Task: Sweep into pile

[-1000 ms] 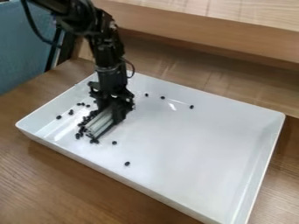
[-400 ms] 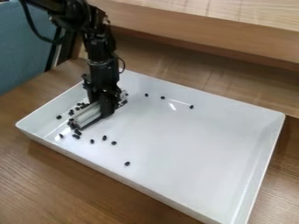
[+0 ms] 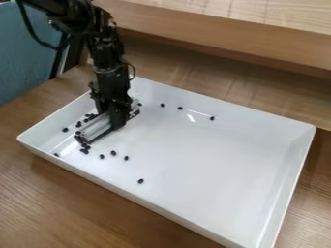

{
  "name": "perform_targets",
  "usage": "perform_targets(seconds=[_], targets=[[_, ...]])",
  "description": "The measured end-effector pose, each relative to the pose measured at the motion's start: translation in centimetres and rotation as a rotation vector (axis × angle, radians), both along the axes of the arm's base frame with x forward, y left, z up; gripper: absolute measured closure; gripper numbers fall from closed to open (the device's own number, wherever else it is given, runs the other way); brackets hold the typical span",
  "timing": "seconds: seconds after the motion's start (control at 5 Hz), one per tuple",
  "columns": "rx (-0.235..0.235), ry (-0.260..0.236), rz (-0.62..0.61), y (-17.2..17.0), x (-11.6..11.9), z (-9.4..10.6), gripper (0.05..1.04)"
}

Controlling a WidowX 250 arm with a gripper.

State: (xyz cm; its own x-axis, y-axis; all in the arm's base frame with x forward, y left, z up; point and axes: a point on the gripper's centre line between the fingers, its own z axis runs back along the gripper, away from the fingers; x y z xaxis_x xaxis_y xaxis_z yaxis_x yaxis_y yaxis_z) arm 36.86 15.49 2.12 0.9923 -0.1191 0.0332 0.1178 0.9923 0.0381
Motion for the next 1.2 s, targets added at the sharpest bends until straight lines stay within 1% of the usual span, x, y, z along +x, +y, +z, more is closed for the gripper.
perform_targets(seconds=[0.2, 0.4, 0.6, 0.8, 1.2], targets=[[-0.054, 0.007, -0.009, -0.8, -0.2, 0.0, 0.332], [-0.093, 0.004, 0.01, -1.5, -0.5, 0.3, 0.112], [-0.123, 0.017, 0.026, -1.9, -0.9, 0.5, 0.089], [-0.137, 0.05, 0.038, -1.9, -1.2, 1.1, 0.088], [-0.118, 0.051, 0.047, -1.7, -0.4, 3.0, 0.085]])
